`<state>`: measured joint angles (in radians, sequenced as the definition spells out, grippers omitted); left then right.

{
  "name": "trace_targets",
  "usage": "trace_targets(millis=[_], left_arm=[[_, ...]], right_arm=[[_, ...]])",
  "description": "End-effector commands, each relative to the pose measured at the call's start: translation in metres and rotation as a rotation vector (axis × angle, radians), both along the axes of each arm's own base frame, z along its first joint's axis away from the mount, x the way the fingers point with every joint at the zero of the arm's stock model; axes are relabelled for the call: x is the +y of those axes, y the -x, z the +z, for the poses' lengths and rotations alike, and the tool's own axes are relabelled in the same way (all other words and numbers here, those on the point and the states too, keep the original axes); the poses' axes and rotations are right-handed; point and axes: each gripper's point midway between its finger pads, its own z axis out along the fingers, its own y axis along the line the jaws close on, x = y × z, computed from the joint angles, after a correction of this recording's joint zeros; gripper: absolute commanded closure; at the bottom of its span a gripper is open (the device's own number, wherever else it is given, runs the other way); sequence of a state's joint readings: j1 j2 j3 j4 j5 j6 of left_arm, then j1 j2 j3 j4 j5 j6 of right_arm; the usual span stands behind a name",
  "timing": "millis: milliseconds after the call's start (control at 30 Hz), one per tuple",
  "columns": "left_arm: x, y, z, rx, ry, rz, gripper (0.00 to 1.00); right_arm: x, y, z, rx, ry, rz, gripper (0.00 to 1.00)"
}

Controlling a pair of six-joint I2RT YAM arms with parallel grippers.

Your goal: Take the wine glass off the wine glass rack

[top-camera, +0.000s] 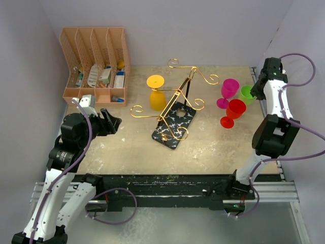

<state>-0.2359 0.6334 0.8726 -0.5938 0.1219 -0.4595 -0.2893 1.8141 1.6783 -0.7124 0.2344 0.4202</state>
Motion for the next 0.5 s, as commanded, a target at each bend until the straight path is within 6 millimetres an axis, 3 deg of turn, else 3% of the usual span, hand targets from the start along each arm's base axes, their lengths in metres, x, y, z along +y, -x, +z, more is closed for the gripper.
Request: trace_targets(millis=[0,133,167,233,300,367,467], left_arm=[[0.003,-0.004,0.01,-0.045,-0.009,0.013,0.29],[0.003,-0.007,0.012,-0.048,-0.006,0.022,0.28],[0.004,-0.009,0.014,-0.049,-0.006,0.027,0.28],[0.003,-0.013,0.022,-0.059,0.001,0.033,0.28],[0.003,-0.02,0.032,-0.074,0.006,0.04,0.27],[0.003,-0.028,0.044,-0.088,0.012,0.053,0.27],[0.001,-0.041,0.063,-0.114,0.026,0.068,0.27]], right_arm=[[-0.002,-0.001,0.016,-0.059,-0.003,-0.026,0.74],[0.003,0.007,0.051,-0.137,0.008,-0.034,0.72],[0.001,0.013,0.065,-0.157,0.025,-0.046,0.66],[0.002,0.022,0.096,-0.216,0.068,-0.031,0.63],[0.013,0.029,0.13,-0.318,0.064,0.005,0.5],[0.028,0.036,0.165,-0.43,0.045,0.055,0.45],[0.069,0.041,0.217,-0.618,-0.042,0.222,0.5]])
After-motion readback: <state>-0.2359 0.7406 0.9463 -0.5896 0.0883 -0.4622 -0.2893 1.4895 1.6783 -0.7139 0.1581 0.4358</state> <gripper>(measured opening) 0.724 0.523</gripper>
